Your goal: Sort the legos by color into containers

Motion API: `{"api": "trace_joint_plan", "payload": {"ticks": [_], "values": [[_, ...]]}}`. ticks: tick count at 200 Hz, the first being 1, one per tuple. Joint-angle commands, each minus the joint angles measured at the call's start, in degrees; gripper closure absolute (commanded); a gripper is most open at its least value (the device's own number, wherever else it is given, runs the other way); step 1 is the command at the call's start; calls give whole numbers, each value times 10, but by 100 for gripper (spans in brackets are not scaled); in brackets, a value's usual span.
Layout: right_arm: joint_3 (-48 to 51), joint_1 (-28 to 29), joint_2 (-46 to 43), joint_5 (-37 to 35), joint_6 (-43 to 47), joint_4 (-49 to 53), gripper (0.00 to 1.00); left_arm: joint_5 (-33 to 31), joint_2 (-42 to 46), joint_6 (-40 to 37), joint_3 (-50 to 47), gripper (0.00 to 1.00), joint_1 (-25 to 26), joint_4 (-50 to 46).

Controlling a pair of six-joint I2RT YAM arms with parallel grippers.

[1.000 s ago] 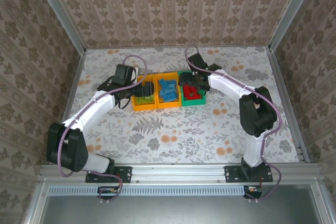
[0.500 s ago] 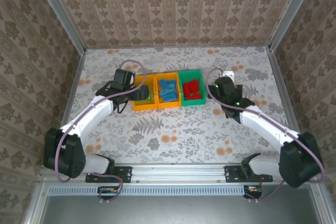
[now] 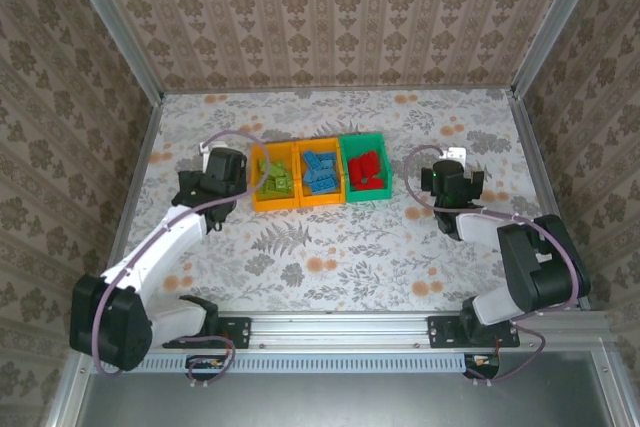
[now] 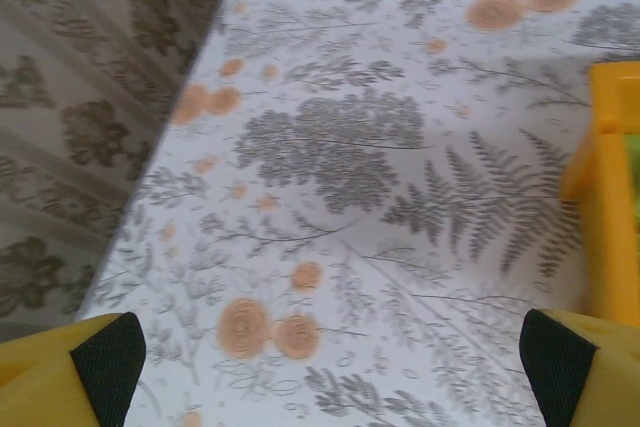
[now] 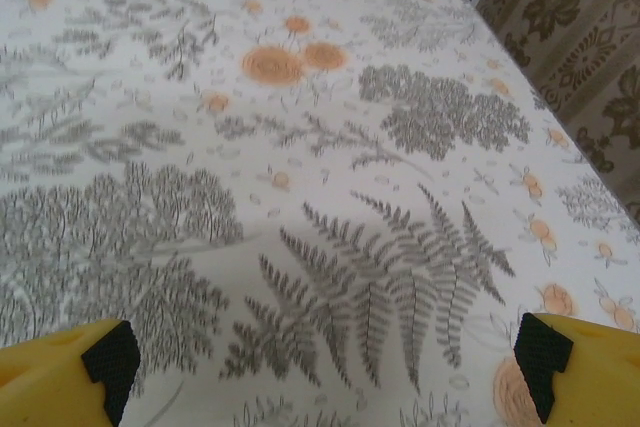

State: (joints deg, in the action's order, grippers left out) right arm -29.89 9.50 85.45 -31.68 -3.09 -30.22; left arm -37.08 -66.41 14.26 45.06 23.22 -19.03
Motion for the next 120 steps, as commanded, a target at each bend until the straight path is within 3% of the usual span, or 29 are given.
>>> {"api": "trace_joint_plan", "payload": {"ticks": [1, 35, 67, 120], "values": [[-7, -24, 12, 35, -5, -56, 0, -73, 28, -35, -44, 0, 0, 66], [-2, -31, 13, 45, -8, -68, 0, -90, 38, -43, -80, 0, -19, 109], [3, -33, 11, 55, -8, -72, 0, -34, 9, -82, -127, 0, -56, 238], [23, -48, 2, 102, -11, -98, 0, 1, -23, -92, -153, 0, -87, 329]]}}
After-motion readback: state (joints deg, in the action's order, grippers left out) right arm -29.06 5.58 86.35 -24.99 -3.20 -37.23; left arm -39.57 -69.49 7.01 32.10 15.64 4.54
